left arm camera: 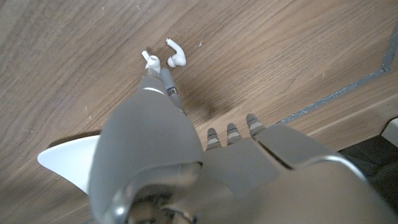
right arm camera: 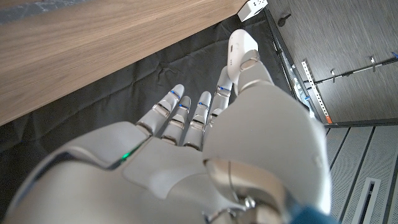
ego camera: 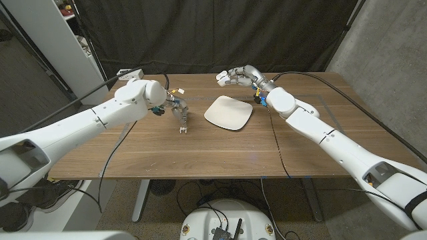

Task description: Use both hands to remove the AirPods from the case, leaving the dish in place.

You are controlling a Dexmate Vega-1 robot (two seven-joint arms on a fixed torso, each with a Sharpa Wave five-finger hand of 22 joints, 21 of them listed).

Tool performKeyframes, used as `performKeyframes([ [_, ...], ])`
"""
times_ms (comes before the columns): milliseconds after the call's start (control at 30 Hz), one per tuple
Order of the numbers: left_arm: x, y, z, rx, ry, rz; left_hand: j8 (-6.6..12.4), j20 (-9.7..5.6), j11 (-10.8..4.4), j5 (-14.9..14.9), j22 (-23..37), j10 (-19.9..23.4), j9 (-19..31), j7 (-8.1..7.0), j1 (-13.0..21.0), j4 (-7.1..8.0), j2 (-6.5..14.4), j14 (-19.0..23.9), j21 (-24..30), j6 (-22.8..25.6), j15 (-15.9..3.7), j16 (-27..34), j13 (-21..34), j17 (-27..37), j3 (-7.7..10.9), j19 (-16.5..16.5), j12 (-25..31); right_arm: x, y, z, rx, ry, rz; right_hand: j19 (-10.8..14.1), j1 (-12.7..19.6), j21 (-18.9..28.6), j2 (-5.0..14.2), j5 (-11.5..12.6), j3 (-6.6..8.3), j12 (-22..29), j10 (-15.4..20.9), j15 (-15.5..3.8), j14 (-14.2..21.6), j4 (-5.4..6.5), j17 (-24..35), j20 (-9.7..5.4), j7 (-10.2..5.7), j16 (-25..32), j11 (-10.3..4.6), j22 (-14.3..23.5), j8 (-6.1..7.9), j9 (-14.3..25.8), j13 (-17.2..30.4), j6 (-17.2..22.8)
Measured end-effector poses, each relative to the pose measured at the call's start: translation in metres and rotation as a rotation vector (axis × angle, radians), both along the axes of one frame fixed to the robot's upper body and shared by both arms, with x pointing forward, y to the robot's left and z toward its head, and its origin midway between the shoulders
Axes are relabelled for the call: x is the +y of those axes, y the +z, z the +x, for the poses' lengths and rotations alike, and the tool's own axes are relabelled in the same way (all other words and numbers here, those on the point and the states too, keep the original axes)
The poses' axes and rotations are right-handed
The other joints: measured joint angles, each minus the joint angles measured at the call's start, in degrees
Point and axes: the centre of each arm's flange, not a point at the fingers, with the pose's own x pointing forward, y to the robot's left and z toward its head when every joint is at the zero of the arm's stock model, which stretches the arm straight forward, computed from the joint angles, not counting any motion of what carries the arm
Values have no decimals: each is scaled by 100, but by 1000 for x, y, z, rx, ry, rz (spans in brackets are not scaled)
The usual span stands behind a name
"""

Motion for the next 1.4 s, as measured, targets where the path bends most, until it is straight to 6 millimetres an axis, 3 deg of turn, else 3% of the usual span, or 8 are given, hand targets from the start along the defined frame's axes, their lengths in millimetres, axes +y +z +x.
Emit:
performKeyframes([
  [133, 2, -12, -2, 16, -2, -5, -2, 5, -19, 0, 13, 82, -26, -1, -7, 0, -7, 20, 30, 0, -20, 0, 0, 0, 0, 83, 43, 3, 1, 3, 2, 5, -5, -24, 0, 0, 0, -1, 0, 0, 0, 0, 0, 0, 0, -24, 0, 0, 0, 0, 0, 0, 0, 0],
  [167, 5, 5, 1, -145, 15, 16, -4, -18, -19, -4, 13, 82, -52, -73, -37, 0, -37, 20, 30, 72, -20, 0, 0, 0, -1, 105, 43, 4, 1, 4, 3, 6, -6, -24, 0, 0, -1, -1, 0, 0, 0, 0, 0, 0, 0, -24, 0, 0, 0, 0, 0, 0, 0, 0],
  [367, 6, -2, -1, -184, 18, 16, -76, -6, -20, -18, -4, 142, -86, -152, -44, 15, -45, 10, 73, 18, -71, 19, 0, 12, -16, 215, 43, 6, 1, 6, 6, 11, -14, -22, 0, 0, -1, 24, 0, 0, -22, 0, 0, 0, 0, -22, -1, 0, -22, 0, -1, -2, 27, -1],
  [567, 9, -5, -1, -205, 24, 14, -289, 12, -22, -21, -4, 203, -221, -622, -67, 39, -67, -12, 76, -248, -92, 19, 0, 16, -41, 376, 43, 7, 1, 7, 7, 14, -17, -21, 1, 0, -1, 24, 0, 0, -22, 0, 0, 0, 0, -22, -10, 0, -22, 0, -2, -3, 27, -10],
  [667, 11, -6, -2, -212, 28, 8, -365, 20, 12, -10, -4, 237, -339, -704, -89, 38, -89, 10, 76, -697, -133, -6, 1, 16, -39, 457, 43, 8, 1, 8, 7, 14, -21, -42, 3, 0, 0, 23, 0, 0, -22, 0, 0, 0, 0, -42, -10, 1, -22, 0, -4, -3, 27, -10],
  [800, 14, -5, -2, -244, 29, -12, -376, 21, 75, 51, -4, 300, -476, -728, -119, 61, -120, 10, 76, -1266, -133, -6, 15, 15, -65, 535, 43, 10, 2, 9, 6, 14, -25, -42, 25, 0, 7, 23, 0, 0, -22, 0, 0, 0, 0, -42, -10, 1, -22, 0, -15, -4, 27, -10],
  [1067, 15, -5, -6, -282, 21, -82, -376, 5, 136, 151, -4, 361, -582, -681, -320, 155, -314, 82, 76, -1798, -154, -6, 15, 42, -271, 615, 43, 11, 3, 9, 4, 15, -27, -42, 32, 0, 14, 23, 0, 0, -39, 0, 0, 0, 0, -42, -40, -22, -38, 0, -37, -4, 26, -40],
  [1400, 22, -3, -19, -362, -12, -237, -242, -57, 42, 239, 13, 693, -655, -425, -577, 274, -428, 457, 76, -1638, -223, 44, 64, 69, -531, 885, 182, 11, 3, 9, 4, 26, -16, -41, 33, 0, 13, 22, 0, 0, -39, 0, 0, 0, 0, -42, -40, -22, -38, 0, -62, -5, 26, -40],
])
